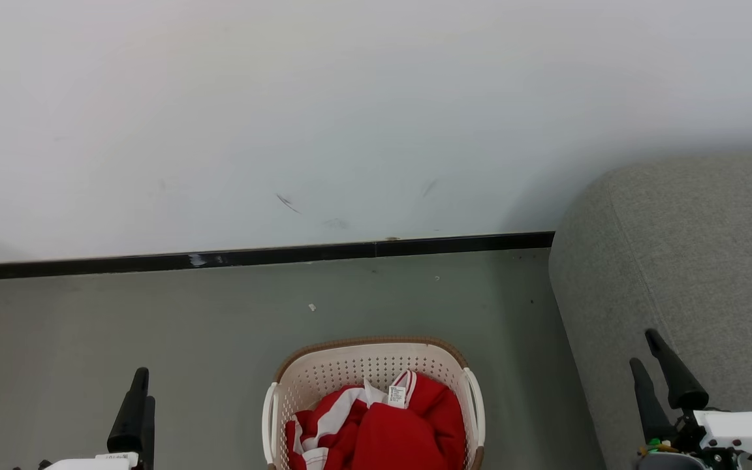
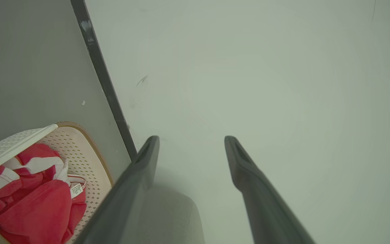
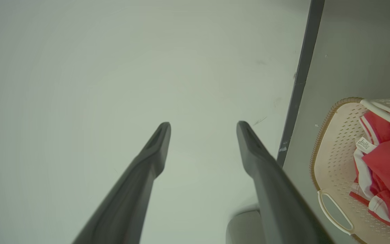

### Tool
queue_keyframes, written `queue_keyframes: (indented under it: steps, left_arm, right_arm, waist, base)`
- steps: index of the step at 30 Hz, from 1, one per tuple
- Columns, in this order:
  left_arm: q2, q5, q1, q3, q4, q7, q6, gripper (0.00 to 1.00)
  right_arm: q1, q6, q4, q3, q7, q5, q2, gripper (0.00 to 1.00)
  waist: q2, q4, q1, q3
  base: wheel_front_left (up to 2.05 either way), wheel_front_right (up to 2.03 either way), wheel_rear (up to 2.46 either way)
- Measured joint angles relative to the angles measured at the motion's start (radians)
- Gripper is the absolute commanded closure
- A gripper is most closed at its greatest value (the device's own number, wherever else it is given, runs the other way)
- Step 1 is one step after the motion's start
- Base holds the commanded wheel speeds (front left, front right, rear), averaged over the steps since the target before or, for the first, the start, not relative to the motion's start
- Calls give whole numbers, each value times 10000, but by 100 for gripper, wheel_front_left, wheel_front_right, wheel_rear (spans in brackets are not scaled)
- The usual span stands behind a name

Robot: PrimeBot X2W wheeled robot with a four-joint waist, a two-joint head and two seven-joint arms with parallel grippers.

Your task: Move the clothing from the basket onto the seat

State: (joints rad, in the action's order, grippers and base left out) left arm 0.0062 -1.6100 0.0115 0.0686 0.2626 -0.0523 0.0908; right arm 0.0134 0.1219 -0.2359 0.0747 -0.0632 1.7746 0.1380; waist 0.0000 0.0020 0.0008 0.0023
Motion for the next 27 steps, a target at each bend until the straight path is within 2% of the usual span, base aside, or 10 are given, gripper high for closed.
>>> queue_keyframes:
  steps: [12,21,27]
  left_arm:
    - [270,704,42,-234,-428,477,12,0]
    - [527,1697,116,-477,-612,805,17,0]
    - [826,2899,139,-667,-683,1062,90,0]
  right_arm:
    - [175,0,723,10,-167,-734,61,0]
    - [181,0,1087,88,-397,-1551,290,0]
    - [182,0,1296,318,-635,-2767,688,0]
  waist:
    - [0,33,69,-21]
    - [0,44,81,-30]
    - [0,51,69,-18]
  base:
    - [0,0,0]
    - [0,0,0]
    - [0,0,0]
